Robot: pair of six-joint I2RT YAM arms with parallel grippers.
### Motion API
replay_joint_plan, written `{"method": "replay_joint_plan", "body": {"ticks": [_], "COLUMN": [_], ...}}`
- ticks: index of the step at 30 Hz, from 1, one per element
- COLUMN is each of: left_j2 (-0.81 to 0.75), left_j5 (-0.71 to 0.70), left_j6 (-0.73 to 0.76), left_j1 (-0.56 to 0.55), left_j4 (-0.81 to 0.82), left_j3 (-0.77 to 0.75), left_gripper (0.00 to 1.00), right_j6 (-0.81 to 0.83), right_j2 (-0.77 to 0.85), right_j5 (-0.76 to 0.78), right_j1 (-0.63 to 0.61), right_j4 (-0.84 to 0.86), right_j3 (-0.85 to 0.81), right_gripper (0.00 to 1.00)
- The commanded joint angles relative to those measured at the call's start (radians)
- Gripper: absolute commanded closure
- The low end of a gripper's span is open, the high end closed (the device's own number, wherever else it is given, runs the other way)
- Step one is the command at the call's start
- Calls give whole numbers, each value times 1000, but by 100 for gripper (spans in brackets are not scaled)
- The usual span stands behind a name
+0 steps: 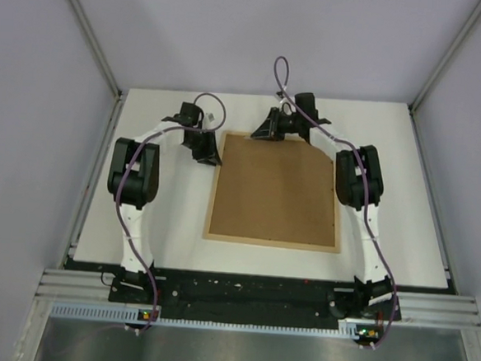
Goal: Take the photo out of the frame
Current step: Release the photo frame item from the photo frame.
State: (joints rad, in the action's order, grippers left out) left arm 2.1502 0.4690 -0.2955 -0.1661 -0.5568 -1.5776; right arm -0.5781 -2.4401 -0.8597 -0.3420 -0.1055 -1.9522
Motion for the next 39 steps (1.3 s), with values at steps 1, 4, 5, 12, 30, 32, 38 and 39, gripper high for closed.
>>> {"method": "replay_joint_plan", "body": {"ticks": [1, 4, 5, 12, 30, 32, 38, 39], "left_j2": [-72, -87, -87, -81, -39, -36, -36, -35], "left_j5": [-137, -187, -194, -184, 3, 13, 25, 28], "left_j6": [-48, -91, -106, -130, -102, -108, -105, -106], "left_j1": [-76, -87, -87, -78, 4, 4, 4, 4], "left_j4": [-5, -11, -15, -61, 40, 49, 52, 51], "left_j3": [82, 88, 88, 47, 61, 62, 64, 61], "left_gripper": [76, 76, 75, 52, 63, 66, 70, 71], "right_j6": [12, 32, 34, 32, 37, 35, 35, 37], "right_j2": [-3, -17, -23, -37, -142, -146, -142, -143], "right_j5": [-6, -4, -5, -10, 94, 90, 77, 77], "right_j1": [-14, -17, -15, -17, -83, -87, -97, -98], "right_j4": [14, -32, -49, -94, -148, -149, -154, -152], "right_j3": [-28, -48, -59, -83, -139, -143, -143, -142], "right_gripper": [100, 100, 100, 100, 100, 100, 100, 100]}}
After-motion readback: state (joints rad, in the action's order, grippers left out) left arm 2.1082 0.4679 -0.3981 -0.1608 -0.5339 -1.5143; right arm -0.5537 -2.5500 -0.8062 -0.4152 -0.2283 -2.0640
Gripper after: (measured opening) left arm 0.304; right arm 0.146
